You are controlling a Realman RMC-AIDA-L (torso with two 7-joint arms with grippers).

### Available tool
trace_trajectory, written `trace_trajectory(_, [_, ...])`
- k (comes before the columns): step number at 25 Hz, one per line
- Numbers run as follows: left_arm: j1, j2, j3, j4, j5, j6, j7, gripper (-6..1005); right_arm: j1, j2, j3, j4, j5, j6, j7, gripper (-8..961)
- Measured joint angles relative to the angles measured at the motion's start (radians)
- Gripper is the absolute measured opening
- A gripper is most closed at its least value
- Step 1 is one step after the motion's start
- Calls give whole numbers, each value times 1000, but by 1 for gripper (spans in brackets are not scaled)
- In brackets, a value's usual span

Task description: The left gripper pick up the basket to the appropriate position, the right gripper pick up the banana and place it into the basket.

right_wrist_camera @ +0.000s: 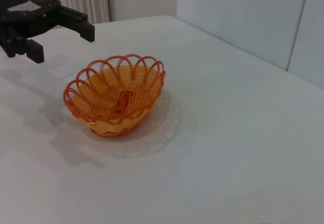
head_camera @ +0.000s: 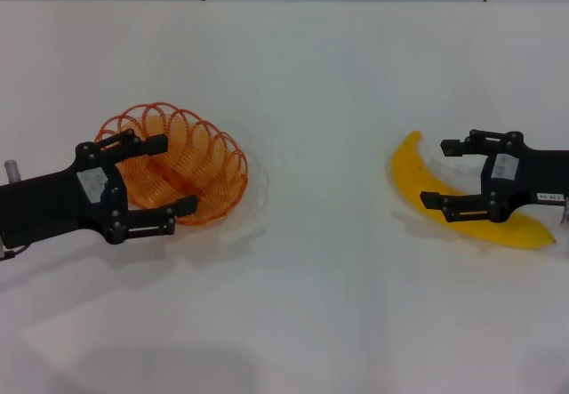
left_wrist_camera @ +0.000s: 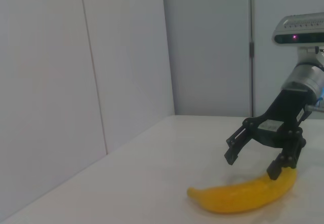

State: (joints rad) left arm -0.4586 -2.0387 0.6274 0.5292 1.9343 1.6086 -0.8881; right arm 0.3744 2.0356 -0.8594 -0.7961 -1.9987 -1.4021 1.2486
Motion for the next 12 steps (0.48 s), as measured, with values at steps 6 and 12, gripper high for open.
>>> trace_trajectory(6, [0,0,0,0,0,-1,0,908,0,0,1,0,0,0,-1,879])
trace_trajectory(12, [-1,0,0,0,0,-1,0,907,0,0,5,0,0,0,-2,880])
